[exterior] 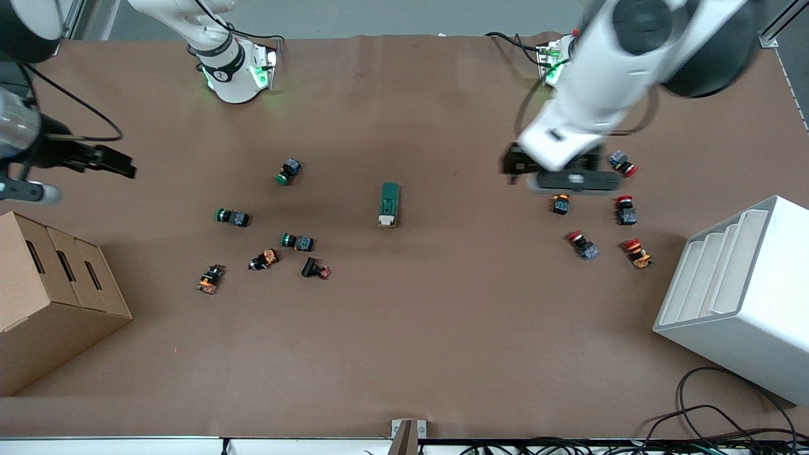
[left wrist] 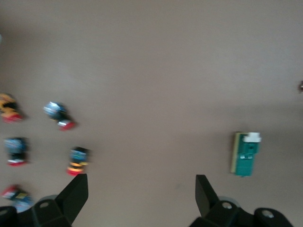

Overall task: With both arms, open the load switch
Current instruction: 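Move the left and right grippers toward the green load switch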

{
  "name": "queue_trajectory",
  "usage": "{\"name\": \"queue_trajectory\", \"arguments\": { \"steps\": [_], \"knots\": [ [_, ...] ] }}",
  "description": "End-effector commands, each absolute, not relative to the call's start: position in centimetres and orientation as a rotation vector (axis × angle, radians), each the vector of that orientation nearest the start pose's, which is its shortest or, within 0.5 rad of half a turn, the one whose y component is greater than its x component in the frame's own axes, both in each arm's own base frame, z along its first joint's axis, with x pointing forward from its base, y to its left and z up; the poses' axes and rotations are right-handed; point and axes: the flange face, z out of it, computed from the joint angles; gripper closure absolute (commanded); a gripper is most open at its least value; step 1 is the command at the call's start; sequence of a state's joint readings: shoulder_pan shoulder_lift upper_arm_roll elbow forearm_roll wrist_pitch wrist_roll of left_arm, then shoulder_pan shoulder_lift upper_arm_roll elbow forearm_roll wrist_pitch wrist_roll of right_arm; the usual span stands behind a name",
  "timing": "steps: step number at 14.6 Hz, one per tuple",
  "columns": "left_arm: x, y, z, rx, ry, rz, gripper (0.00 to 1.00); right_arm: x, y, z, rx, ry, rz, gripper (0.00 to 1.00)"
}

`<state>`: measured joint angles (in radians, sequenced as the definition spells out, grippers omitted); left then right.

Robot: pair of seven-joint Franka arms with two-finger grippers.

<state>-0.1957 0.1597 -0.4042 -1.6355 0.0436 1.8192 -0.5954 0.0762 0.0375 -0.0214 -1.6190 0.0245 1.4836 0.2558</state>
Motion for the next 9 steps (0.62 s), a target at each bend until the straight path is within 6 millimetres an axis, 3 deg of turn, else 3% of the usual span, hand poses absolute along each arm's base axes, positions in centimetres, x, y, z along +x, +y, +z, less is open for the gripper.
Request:
{"name": "queue_trajectory", "arguments": {
  "steps": [1,3,7,9],
  "knots": [
    [49.5,-38.4,49.8,-3.204,-0.066,-0.081,0.0,55.8,9.8,54.8,-3.104,0.555,0.329,0.0],
    [46.3,-42.5,46.2,-3.149,-0.073,-0.188,0.0,56.3,14.4,52.6,-3.02,0.79,0.375,0.0],
    [40.5,-49.1,39.5,-3.126,-0.208,-0.324,0.0,57.5,22.5,46.3,-2.818,1.186,0.494,0.0],
    [38.3,-51.3,36.5,-3.084,-0.294,-0.381,0.0,57.0,27.3,43.3,-2.794,1.297,0.495,0.0]
  ]
}}
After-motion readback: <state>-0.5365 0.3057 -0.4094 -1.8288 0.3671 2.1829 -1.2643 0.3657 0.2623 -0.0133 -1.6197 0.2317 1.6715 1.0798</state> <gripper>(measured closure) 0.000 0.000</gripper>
